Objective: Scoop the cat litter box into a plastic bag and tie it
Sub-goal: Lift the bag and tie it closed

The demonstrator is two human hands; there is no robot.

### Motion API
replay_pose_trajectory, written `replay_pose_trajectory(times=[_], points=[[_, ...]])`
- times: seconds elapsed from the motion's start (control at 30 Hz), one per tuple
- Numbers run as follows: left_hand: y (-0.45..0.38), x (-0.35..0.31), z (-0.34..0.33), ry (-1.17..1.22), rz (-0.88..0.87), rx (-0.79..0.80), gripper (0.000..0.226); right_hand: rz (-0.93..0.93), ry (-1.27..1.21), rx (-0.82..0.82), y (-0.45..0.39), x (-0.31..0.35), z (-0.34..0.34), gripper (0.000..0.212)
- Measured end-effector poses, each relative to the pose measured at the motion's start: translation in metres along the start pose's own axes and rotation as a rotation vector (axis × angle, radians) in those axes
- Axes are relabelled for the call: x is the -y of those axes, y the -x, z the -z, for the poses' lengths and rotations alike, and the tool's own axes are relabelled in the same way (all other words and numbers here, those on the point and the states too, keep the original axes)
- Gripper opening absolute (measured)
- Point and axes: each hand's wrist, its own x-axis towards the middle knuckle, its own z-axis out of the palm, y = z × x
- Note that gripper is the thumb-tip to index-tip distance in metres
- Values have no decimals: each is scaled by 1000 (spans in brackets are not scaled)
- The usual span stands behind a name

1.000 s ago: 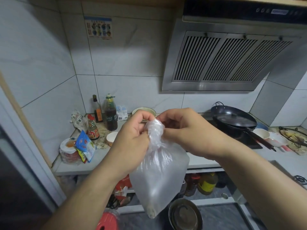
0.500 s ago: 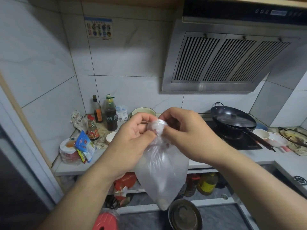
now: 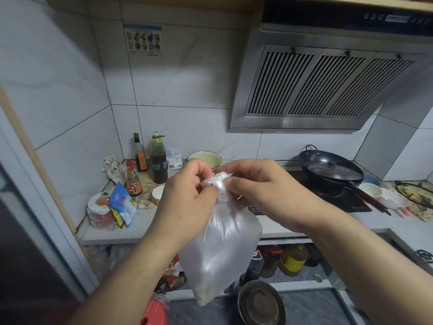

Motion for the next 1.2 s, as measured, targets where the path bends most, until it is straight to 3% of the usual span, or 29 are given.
replay_pose_trajectory(times=[0.13, 0.33, 0.53, 0.67, 0.8, 0.9, 0.97, 1.07, 1.2], points=[[7, 3, 4, 62, 33, 69, 16, -51, -88, 45, -3, -13, -4, 15], [17, 10, 20, 198, 127, 219, 10, -114, -392, -115, -14, -36, -22, 2], [29, 25, 22, 141, 164, 6, 35, -225, -661, -95, -21, -50, -42, 4], [32, 34, 19, 229, 204, -83, 34, -169, -522, -112, -31, -61, -49, 4], [34, 39, 19, 176, 281, -85, 28, -132, -610, -109, -41, -67, -48, 16], [35, 44, 19, 170, 309, -134, 30, -94, -612, 28, -44, -68, -43, 29], [36, 45, 19, 160, 327, -153, 31, 19, -337, 175, -46, -73, -37, 39], [39, 45, 19, 132, 347, -152, 28, 175, 18, 240, -51, -78, -35, 27], [46, 44, 16, 71, 379, -148, 25, 187, -113, 123, -59, -83, -40, 7]])
